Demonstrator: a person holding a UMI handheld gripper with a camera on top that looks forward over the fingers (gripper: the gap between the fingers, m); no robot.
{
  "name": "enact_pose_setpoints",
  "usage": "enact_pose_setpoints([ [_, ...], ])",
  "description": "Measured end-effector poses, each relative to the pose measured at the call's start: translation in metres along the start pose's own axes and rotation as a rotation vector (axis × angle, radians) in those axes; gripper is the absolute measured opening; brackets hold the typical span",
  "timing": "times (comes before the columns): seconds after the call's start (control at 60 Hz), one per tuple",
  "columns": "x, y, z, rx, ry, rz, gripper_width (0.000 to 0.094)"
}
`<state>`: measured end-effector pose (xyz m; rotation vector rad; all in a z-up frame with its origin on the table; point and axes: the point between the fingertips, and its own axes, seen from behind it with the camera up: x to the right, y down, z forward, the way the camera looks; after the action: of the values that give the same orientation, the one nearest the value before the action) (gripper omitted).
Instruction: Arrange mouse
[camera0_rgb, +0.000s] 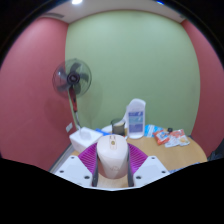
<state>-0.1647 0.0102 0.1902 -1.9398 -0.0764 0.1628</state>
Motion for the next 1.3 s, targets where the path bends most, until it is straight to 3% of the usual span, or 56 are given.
enact_pose_setpoints([
  [0.083,0.043,-0.052,-0.044,0.106,0.033,0.045,0.039],
  [0.15,0.097,-0.061,-0.07,0.133,0.091,0.06,0.0389],
  [0.233,0.168,-0.035,-0.082,0.07,0.162,0.085,0.0386],
  [0.383,0.259,0.09,-0.081,-0.149,0.237,0.072,0.0389],
  [0.483,0.287,0.16,-0.077,-0.241,0.241,0.06,0.0392],
  [0.65,0.297,0.217,-0.077,-0.349,0.221,0.042,0.0541],
  [0.683,0.296,0.216,-0.08,-0.353,0.214,0.033,0.06],
  [0.75,0.298,0.203,-0.089,-0.332,0.219,0.015,0.0858],
  [0.8,0.295,0.191,-0.099,-0.32,0.223,0.011,0.081],
  [0.867,0.29,0.176,-0.115,-0.299,0.228,0.011,0.0856],
  [1.3,0.233,0.117,-0.273,-0.205,0.301,-0.067,0.084],
])
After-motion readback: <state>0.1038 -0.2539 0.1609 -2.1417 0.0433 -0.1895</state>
